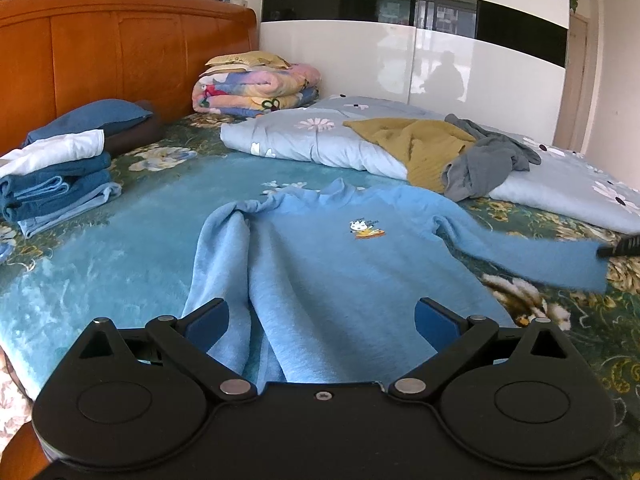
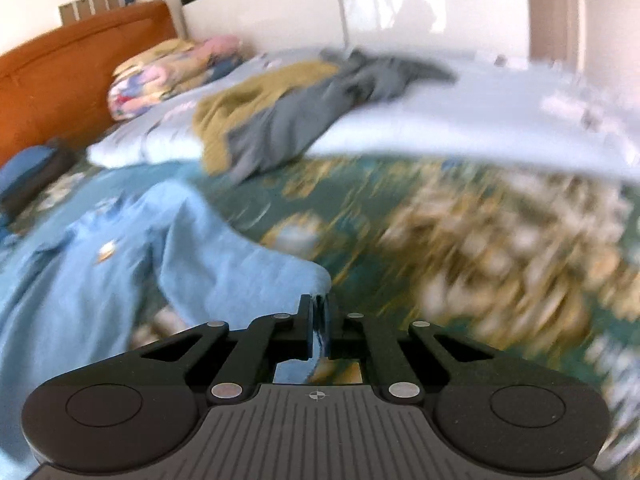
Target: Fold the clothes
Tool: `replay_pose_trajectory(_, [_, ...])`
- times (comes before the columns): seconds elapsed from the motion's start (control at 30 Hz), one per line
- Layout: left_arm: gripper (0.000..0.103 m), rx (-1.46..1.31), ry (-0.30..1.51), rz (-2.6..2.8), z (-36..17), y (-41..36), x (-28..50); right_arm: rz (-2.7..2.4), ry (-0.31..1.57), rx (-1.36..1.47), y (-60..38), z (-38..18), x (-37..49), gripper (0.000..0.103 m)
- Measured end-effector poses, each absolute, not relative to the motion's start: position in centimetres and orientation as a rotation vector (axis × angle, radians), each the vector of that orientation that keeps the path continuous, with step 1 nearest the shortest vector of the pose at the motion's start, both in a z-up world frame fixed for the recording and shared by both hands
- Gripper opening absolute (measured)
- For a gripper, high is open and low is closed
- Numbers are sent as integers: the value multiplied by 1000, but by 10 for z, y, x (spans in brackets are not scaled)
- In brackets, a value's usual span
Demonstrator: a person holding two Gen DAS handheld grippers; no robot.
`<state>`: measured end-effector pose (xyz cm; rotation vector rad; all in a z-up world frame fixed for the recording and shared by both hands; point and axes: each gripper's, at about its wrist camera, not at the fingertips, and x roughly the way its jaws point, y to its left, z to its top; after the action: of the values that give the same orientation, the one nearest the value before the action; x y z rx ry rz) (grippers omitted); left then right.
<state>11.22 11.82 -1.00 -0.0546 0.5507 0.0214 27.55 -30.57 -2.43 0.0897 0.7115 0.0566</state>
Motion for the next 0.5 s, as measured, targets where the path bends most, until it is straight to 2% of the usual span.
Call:
replay_pose_trajectory(0.23, [98,-61,569,33,-16,120,119,-85,665,-95,-324,-10,321,3])
replay_pose_trajectory(0.5, [98,-63,583,44,-20,125,124,-81,734,-65,-327,-34,339,3])
